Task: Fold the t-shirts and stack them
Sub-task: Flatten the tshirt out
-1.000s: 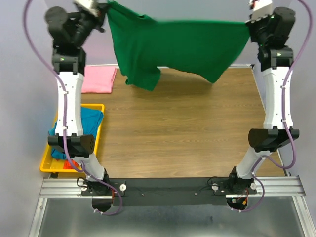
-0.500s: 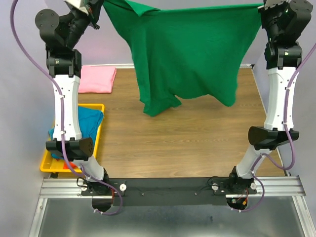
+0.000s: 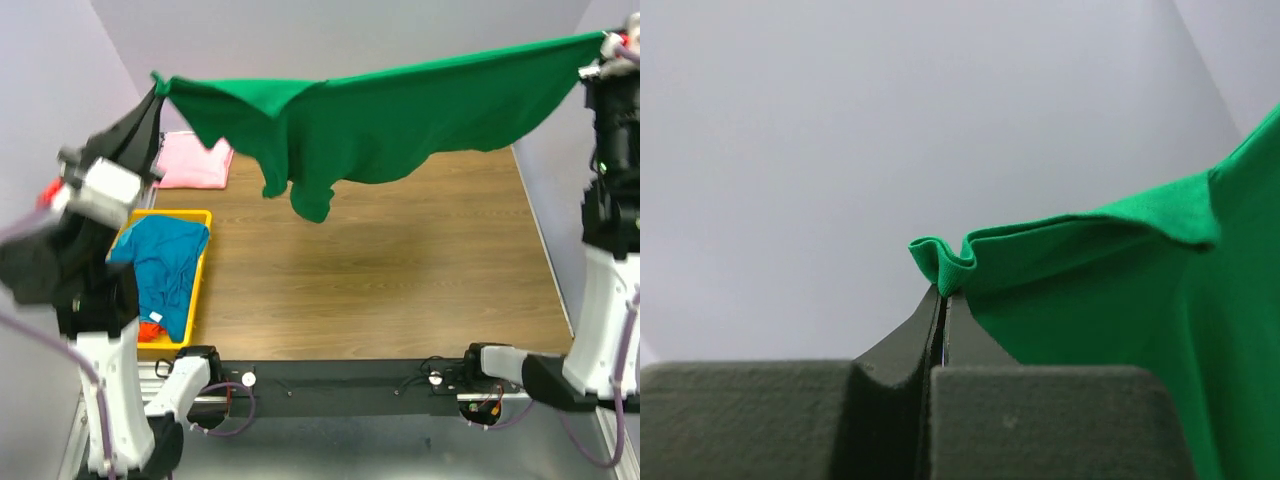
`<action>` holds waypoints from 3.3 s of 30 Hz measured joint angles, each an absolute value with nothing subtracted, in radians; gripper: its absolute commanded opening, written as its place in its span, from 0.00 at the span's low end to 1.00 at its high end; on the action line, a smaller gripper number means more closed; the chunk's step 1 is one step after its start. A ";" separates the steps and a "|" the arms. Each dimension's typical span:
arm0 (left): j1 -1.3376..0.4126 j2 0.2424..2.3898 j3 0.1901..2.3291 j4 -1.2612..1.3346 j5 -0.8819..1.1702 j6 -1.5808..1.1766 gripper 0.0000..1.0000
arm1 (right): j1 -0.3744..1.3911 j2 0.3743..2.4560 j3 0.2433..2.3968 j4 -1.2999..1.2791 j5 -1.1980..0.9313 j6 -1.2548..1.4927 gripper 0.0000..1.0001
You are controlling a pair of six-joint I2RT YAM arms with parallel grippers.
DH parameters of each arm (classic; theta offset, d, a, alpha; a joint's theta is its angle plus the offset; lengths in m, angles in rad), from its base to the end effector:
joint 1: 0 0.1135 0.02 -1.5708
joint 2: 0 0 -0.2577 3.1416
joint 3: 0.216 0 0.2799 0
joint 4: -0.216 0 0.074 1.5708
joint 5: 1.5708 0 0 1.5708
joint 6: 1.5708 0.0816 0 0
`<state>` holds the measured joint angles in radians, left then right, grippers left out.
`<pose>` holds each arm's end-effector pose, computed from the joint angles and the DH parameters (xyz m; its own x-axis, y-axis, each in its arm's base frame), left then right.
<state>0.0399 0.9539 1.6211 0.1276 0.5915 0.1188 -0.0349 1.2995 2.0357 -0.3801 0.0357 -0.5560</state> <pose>0.1495 -0.0396 0.6412 0.7505 0.1284 -0.6483 0.2701 0.8357 0.4782 0.2588 -0.0120 0.6440 0.2599 -0.5368 -0.8027 0.2419 0.8409 -0.4841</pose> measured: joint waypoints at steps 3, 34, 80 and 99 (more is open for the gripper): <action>0.040 0.831 1.578 0.133 0.575 0.167 0.00 | -0.035 1.184 1.985 -0.355 0.036 -0.572 0.01; 0.031 0.757 0.908 -0.199 0.638 0.472 0.00 | -0.041 0.952 0.988 -0.311 -0.140 -0.778 0.01; -0.124 1.776 1.539 -0.502 0.336 0.461 0.70 | -0.081 1.696 1.483 -0.598 -0.105 -0.481 0.54; -0.124 1.803 1.325 -0.574 0.342 0.467 0.69 | -0.096 1.806 1.287 -0.783 -0.211 -0.384 0.44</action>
